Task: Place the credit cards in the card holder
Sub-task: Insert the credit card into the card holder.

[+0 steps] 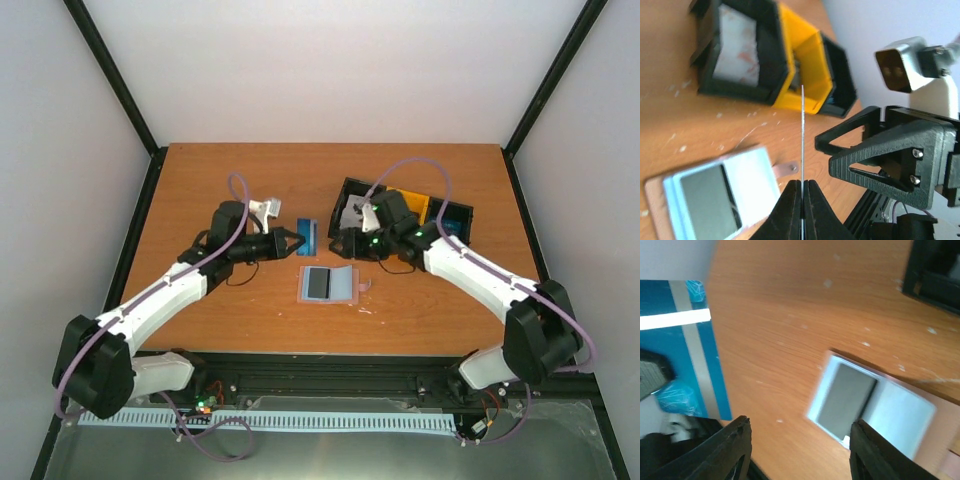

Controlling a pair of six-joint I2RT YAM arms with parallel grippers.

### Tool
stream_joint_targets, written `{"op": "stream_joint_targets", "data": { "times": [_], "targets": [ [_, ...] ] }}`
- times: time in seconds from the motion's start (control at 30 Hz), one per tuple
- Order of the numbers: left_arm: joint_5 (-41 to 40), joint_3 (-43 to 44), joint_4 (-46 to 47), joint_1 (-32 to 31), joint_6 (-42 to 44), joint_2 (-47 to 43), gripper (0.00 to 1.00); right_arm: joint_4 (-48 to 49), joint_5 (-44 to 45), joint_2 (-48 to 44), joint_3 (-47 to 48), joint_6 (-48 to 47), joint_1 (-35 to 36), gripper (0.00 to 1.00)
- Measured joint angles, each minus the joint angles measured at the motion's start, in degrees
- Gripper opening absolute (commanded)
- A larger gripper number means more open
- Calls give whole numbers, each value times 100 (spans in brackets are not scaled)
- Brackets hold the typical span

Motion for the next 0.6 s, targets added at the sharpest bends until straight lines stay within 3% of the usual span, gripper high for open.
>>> {"op": "stream_joint_targets", "data": {
  "times": [0.13, 0.27, 0.6],
  "targets": [
    [-83, -581, 260, -33, -573, 138, 1, -544, 1178, 376, 68, 138, 494, 60],
    [-227, -807, 487, -267, -1056, 490, 1, -1097, 2022, 640, 35, 142, 809, 57],
    [-321, -1045, 1325, -776, -1744, 1397, 1, -1547, 2503, 706, -210, -155, 876, 40]
  ]
}}
